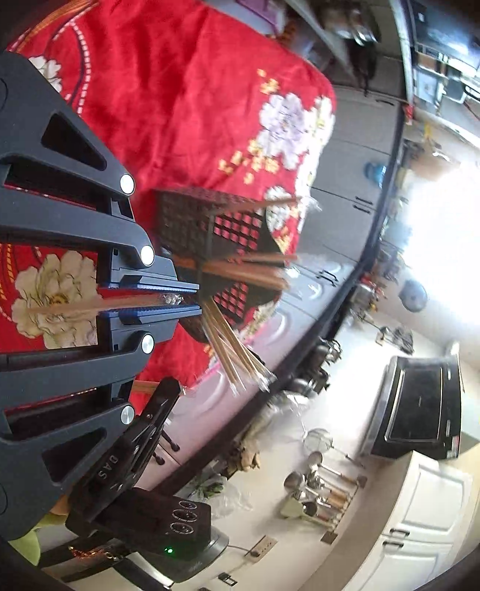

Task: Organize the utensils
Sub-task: 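Lift the chopsticks in both tools and carry them over the basket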

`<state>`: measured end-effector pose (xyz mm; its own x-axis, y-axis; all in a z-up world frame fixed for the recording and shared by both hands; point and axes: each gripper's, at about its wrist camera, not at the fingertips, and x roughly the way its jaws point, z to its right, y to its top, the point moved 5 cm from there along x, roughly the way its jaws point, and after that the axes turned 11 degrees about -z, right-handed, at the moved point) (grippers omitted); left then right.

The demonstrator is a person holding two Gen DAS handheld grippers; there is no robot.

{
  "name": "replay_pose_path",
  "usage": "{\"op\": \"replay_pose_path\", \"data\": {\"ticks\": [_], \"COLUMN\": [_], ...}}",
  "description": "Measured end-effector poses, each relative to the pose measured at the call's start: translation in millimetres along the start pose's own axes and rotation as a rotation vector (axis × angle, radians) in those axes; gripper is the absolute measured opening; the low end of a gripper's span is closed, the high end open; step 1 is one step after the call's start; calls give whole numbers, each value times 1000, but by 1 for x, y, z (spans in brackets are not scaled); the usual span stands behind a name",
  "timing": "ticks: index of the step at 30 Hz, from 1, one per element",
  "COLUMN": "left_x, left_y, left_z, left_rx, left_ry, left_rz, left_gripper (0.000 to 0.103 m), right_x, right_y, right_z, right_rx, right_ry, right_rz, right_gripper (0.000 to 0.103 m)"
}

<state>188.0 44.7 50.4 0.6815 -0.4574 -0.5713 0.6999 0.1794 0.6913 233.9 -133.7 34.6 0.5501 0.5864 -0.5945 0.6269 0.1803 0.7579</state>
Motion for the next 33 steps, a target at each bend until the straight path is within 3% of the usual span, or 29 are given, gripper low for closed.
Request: {"op": "replay_pose_path", "data": {"ticks": [14,33], "left_x": [-28,-68], "left_y": [42,104], "left_z": [31,38], "left_rx": [91,150], "left_ry": [-17,35], "left_rz": [86,204], "left_gripper": [3,3], "right_x": [-42,-55], "right_y": [27,71], "right_z": [-8,-18], "right_rx": [-43,-76], "right_ry": [-41,-46], "right_rz": [186,290], "right_gripper": [6,6]}}
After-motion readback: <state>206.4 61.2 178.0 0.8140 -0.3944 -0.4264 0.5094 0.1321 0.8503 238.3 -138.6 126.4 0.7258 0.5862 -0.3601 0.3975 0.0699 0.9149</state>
